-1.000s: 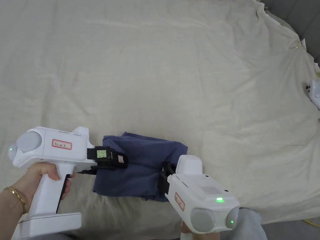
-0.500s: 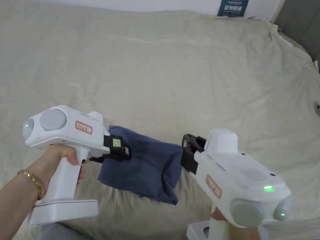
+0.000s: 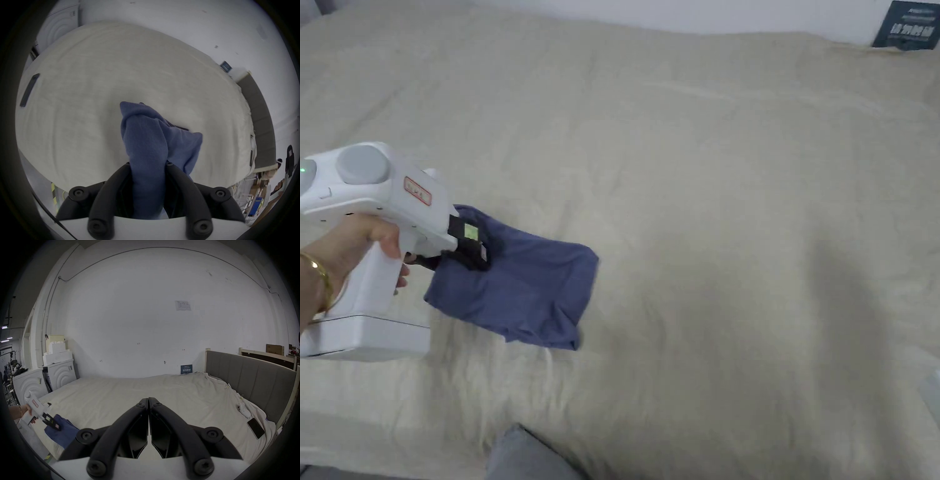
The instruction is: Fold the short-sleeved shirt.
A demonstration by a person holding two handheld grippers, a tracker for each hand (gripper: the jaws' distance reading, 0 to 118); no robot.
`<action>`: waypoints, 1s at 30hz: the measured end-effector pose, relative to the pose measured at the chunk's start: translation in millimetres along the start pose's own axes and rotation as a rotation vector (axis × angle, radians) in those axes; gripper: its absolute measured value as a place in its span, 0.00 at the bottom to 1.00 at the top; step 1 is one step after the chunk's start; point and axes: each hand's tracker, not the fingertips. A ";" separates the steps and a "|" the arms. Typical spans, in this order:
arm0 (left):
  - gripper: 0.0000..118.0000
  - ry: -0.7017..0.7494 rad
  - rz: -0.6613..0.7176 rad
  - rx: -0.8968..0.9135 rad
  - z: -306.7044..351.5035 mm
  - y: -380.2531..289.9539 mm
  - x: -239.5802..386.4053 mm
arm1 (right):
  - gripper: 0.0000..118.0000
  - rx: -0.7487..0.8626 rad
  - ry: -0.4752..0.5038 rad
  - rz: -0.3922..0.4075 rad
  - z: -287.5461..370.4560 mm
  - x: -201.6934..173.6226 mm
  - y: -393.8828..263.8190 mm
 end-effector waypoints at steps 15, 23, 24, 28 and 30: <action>0.60 0.621 0.009 0.036 -2.6 64.8 -167.4 | 0.00 -0.096 -0.066 0.014 -26.9 -20.4 -16.4; 0.99 0.778 -0.090 0.261 40.8 43.2 -138.6 | 0.00 -0.088 -0.046 0.020 -23.0 -20.2 -13.4; 0.99 0.771 -0.089 0.327 55.8 36.6 -123.5 | 0.00 -0.084 -0.043 0.020 -23.0 -20.4 -13.2; 0.99 0.623 -0.078 0.669 106.3 26.8 -74.7 | 0.00 -0.059 -0.036 0.017 -36.9 -18.7 -6.0; 0.99 0.544 -0.099 0.777 128.3 17.8 -43.0 | 0.00 -0.045 -0.036 0.024 -25.3 -8.4 2.6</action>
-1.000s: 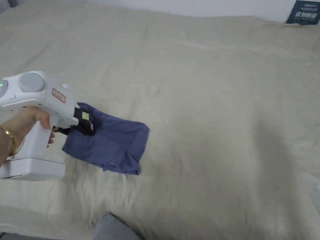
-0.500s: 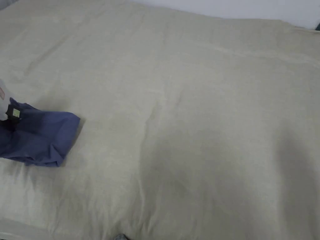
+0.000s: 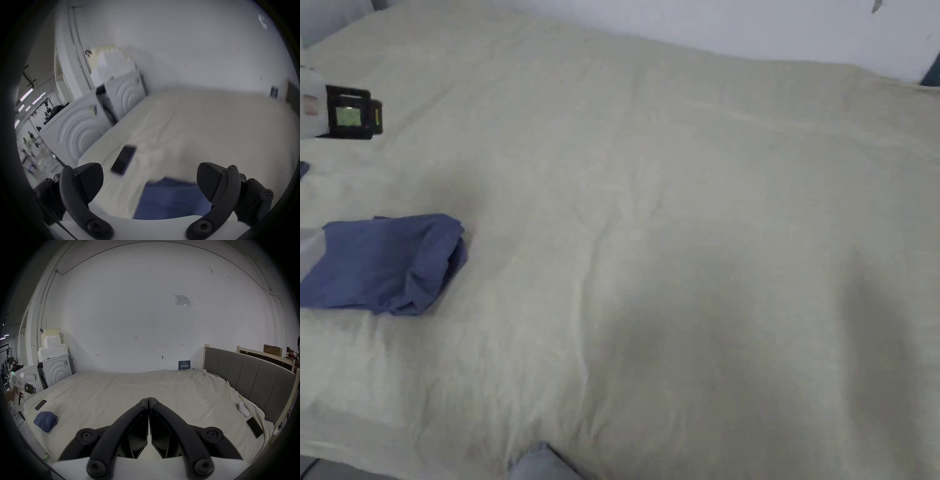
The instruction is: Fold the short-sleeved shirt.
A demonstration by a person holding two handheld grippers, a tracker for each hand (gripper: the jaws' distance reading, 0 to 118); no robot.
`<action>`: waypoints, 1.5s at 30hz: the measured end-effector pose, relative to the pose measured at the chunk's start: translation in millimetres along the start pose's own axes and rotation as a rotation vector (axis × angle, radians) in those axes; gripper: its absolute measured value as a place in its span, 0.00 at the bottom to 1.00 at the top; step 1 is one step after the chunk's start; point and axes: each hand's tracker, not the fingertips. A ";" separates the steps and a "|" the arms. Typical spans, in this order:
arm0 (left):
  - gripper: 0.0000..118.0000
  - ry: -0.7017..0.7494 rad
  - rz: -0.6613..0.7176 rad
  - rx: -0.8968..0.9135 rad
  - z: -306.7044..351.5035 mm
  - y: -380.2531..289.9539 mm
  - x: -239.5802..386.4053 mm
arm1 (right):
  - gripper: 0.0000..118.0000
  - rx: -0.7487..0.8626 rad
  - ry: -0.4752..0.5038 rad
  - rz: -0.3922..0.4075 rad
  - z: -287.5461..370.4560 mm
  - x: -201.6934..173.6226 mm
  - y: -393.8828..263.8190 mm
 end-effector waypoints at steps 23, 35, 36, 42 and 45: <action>0.77 -0.390 0.027 0.407 240.2 -68.4 220.7 | 0.00 0.062 0.002 -0.006 70.7 56.6 -13.2; 0.00 -0.428 0.049 0.412 246.9 -112.4 227.8 | 0.00 0.036 0.002 -0.041 72.4 54.3 -45.2; 0.00 -0.432 0.048 0.406 245.8 -112.9 228.3 | 0.00 0.035 0.002 -0.043 72.8 52.1 -47.4; 0.00 -0.454 0.028 0.373 241.7 -128.7 231.2 | 0.00 0.022 0.005 -0.061 70.8 49.0 -58.7; 0.00 -0.458 0.024 0.355 237.9 -136.7 233.4 | 0.00 0.017 -0.002 -0.045 71.0 46.8 -64.9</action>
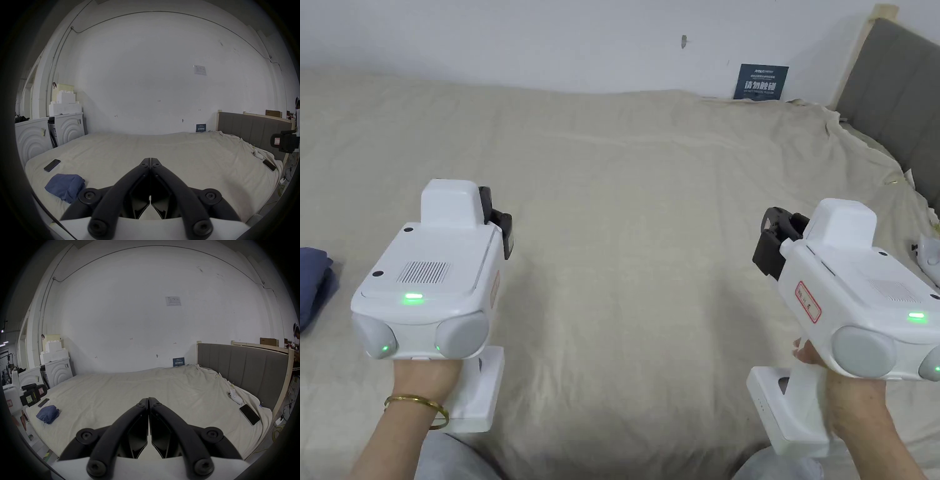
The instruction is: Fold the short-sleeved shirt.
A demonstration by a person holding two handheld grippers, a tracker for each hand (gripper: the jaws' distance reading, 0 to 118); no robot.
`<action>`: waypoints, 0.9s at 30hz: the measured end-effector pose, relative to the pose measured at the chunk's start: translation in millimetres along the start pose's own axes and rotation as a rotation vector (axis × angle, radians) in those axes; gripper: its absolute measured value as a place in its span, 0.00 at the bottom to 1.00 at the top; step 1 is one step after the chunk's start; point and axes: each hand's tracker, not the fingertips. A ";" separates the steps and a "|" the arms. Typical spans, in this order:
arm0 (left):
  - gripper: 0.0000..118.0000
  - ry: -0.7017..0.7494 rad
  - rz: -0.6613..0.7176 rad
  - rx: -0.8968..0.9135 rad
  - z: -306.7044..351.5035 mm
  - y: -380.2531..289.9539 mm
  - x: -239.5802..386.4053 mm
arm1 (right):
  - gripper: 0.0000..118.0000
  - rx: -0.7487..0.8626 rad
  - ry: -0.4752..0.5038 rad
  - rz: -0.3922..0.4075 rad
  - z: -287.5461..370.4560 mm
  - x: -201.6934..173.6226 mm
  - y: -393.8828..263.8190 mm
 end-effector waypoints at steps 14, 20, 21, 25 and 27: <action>0.00 -0.016 0.012 -0.042 10.8 -20.2 3.4 | 0.00 -0.031 -0.002 0.009 4.2 0.4 -14.0; 0.00 -0.016 0.015 -0.041 12.0 -21.8 3.9 | 0.00 -0.040 0.003 0.014 6.1 -3.1 -15.9; 0.00 -0.016 0.016 -0.040 12.6 -21.2 4.5 | 0.00 -0.041 0.003 0.013 5.9 -3.1 -16.1; 0.00 -0.018 0.012 -0.039 14.0 -21.2 5.5 | 0.00 -0.042 0.008 0.013 6.2 -4.4 -16.6; 0.00 -0.022 0.001 -0.038 15.1 -21.7 6.4 | 0.00 -0.042 0.012 0.013 6.7 -5.2 -16.5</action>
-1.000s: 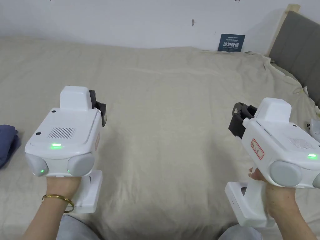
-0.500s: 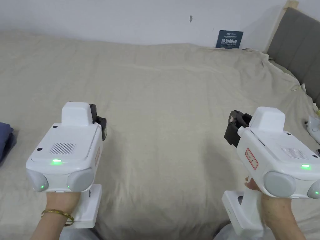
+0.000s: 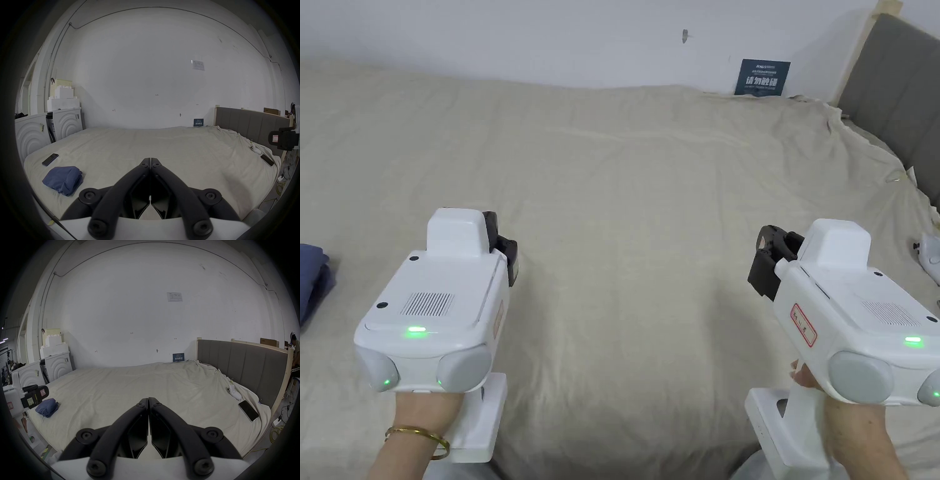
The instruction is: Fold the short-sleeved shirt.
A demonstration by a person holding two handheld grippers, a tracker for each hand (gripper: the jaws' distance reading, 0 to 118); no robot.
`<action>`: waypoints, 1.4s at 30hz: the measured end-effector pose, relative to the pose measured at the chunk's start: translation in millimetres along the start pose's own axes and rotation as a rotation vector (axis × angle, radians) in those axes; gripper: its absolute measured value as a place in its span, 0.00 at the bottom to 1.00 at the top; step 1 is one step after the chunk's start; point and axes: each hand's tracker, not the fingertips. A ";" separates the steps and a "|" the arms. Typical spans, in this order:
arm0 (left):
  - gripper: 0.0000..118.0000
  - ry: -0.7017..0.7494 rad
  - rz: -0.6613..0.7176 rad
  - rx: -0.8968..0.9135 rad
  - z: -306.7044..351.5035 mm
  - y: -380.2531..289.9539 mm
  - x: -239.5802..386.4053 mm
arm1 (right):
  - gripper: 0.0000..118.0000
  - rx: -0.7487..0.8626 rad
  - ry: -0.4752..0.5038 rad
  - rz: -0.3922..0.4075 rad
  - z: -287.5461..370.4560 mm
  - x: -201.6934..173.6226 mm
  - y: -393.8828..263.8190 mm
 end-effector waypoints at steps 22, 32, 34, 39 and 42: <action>0.00 -0.002 0.003 0.018 1.1 4.9 1.9 | 0.00 0.014 0.017 0.002 4.7 -4.6 3.4; 0.00 -0.007 -0.003 0.017 1.4 5.0 4.0 | 0.00 0.016 0.022 -0.004 5.5 -4.6 3.8; 0.00 -0.008 -0.004 0.016 1.4 5.4 4.0 | 0.00 0.018 0.022 -0.006 5.7 -4.4 4.3; 0.00 -0.008 -0.005 0.020 1.5 7.3 4.3 | 0.00 0.020 0.023 -0.008 5.8 -3.4 5.3; 0.00 -0.009 -0.008 0.022 1.2 8.0 4.8 | 0.00 0.019 0.022 -0.005 5.4 -3.0 5.4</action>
